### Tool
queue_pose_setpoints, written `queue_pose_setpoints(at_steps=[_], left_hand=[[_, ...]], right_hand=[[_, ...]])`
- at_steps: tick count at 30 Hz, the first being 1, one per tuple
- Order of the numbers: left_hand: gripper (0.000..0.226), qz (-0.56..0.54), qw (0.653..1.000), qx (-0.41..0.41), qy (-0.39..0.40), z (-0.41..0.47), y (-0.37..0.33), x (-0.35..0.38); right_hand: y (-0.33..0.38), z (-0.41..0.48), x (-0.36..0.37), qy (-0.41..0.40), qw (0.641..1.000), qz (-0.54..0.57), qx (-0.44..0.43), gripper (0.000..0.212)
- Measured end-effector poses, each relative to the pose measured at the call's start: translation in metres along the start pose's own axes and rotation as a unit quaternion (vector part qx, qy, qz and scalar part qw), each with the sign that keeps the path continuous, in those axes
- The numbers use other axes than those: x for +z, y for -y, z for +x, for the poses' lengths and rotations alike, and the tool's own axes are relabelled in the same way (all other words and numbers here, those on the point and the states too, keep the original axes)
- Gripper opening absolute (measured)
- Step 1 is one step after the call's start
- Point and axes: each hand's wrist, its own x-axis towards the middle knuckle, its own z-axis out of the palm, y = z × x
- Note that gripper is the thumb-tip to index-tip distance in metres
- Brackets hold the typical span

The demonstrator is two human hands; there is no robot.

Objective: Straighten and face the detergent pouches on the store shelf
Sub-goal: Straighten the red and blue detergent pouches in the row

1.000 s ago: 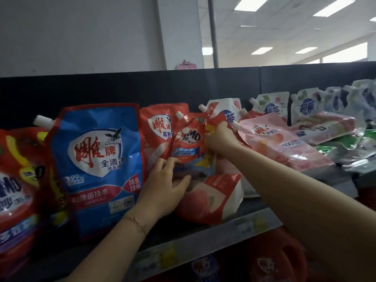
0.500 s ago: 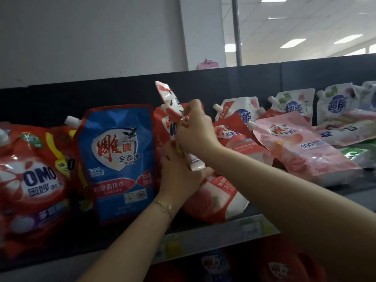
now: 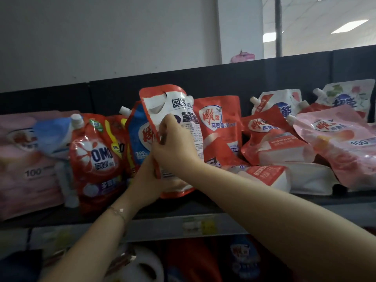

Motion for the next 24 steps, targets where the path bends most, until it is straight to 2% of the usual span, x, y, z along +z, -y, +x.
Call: queue_pose_setpoints(at_steps=[1, 4, 6, 8, 11, 13, 17, 24], left_hand=[[0.081, 0.017, 1.000, -0.016, 0.014, -0.004, 0.003, -0.009], [0.049, 0.096, 0.993, -0.061, 0.027, -0.015, 0.014, -0.025], [0.044, 0.128, 0.988, -0.082, 0.016, -0.021, 0.019, -0.035], [0.035, 0.102, 0.990, -0.093, -0.024, -0.023, 0.028, -0.048], [0.024, 0.006, 0.981, -0.148, -0.125, -0.027, 0.039, -0.069], [0.022, 0.021, 0.976, -0.158, -0.148, -0.031, 0.042, -0.074], [0.011, 0.076, 0.982, -0.129, -0.112, -0.040, 0.029, -0.062], [0.004, 0.155, 0.987, 0.016, -0.041, -0.045, -0.005, -0.023]], right_hand=[[0.001, -0.005, 0.008, 0.010, 1.000, 0.004, 0.000, 0.019], [0.003, -0.020, 0.030, 0.054, 0.998, 0.019, 0.011, 0.019], [0.005, -0.027, 0.043, 0.087, 0.996, 0.017, 0.002, 0.018], [0.004, -0.025, 0.049, 0.111, 0.994, 0.021, 0.003, 0.018], [0.001, -0.017, 0.044, 0.141, 0.989, 0.034, 0.018, 0.017], [0.000, -0.016, 0.036, 0.160, 0.987, 0.032, 0.003, 0.012], [0.000, -0.023, 0.020, 0.193, 0.980, 0.036, -0.039, 0.010], [-0.008, -0.030, -0.026, 0.175, 0.973, -0.069, -0.138, 0.010]])
